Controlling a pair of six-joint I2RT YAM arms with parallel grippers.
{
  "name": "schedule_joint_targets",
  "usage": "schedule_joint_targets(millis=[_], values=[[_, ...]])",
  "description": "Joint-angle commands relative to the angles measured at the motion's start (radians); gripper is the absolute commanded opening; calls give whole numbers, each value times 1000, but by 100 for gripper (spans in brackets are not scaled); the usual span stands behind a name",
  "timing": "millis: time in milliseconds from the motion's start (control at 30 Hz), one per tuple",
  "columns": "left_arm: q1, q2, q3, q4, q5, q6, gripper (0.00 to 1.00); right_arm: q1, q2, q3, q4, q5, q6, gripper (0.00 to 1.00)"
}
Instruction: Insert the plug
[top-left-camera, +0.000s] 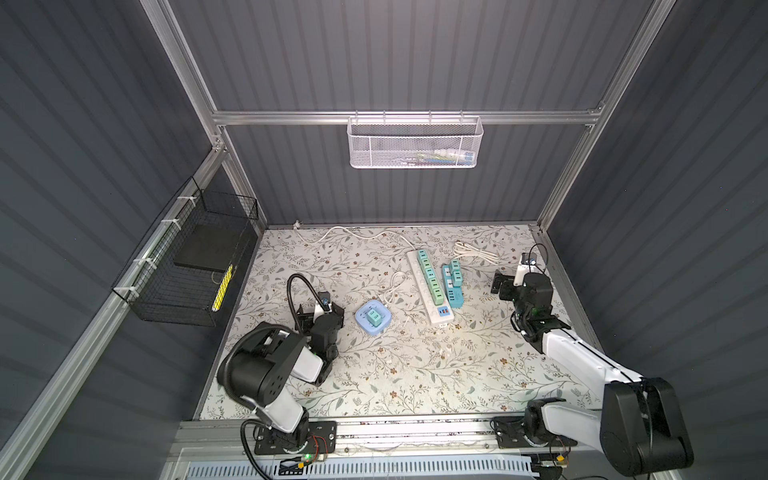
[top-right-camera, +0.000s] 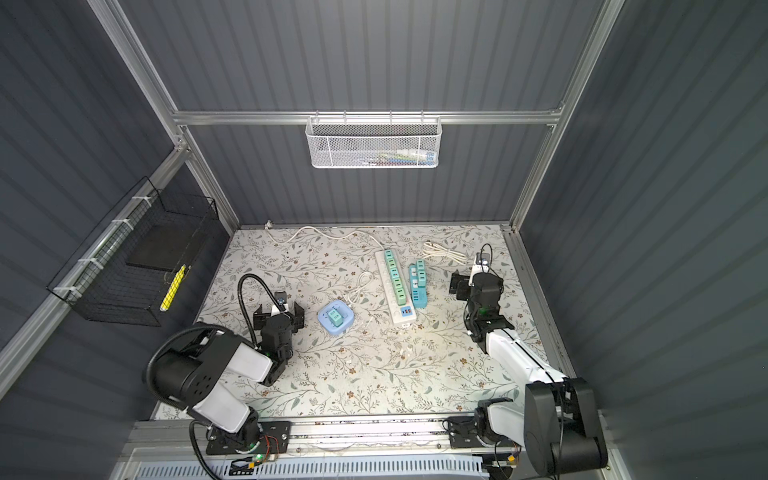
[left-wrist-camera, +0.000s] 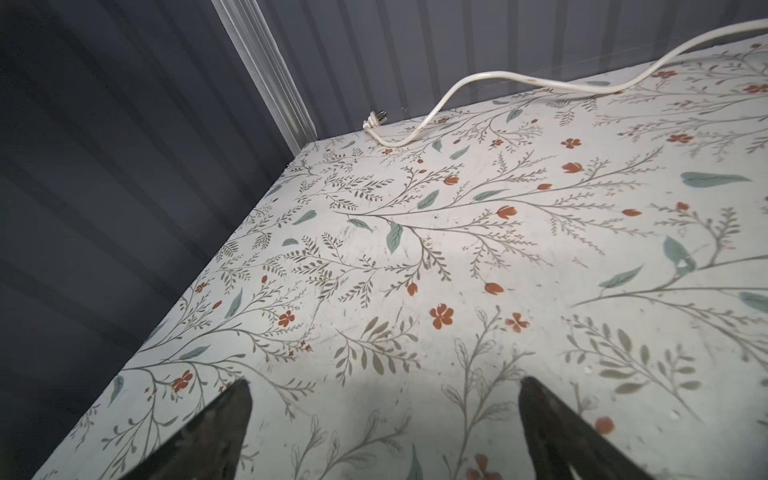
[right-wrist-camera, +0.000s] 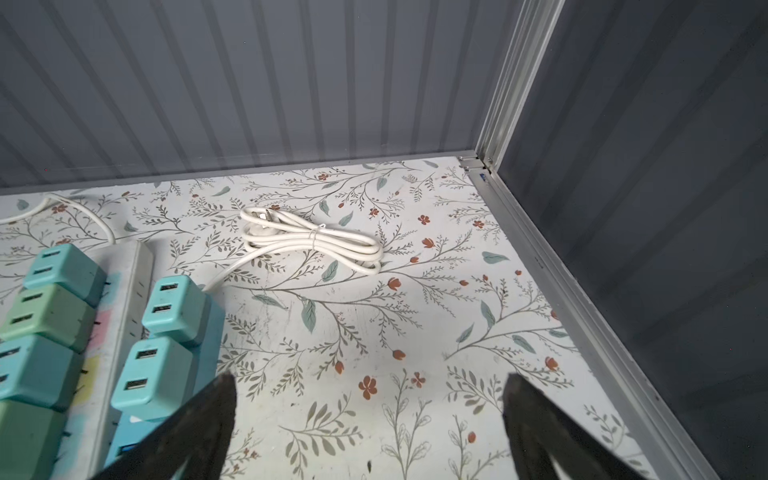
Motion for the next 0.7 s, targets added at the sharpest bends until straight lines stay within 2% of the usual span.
schedule_joint_targets(millis=[0,67,133,167,200,300,400,500,667], values=[[43,67,11,261,70,71,100,-21,24,-43,165,-53,-106,99],[74,50,27,216,120,52,100,-30,39,-70,215,-64,-91,99],[143,25,29,107,264,-14,100,-35,48,-77,207,-68,-80,99],[186,56,40,136,341,-20,100,-37,54,-71,188,-64,-71,99],[190,58,53,133,340,-18,100,-40,65,-78,209,-66,-70,99],[223,0,170,-205,374,-65,100,-44,109,-124,299,-68,-67,99],[268,6,245,-340,409,-110,100,-45,189,-200,524,-47,-72,99],[276,15,241,-310,422,-110,100,-46,162,-218,507,-40,-60,99],[276,12,245,-327,424,-113,100,-82,232,-284,696,-44,-13,99]])
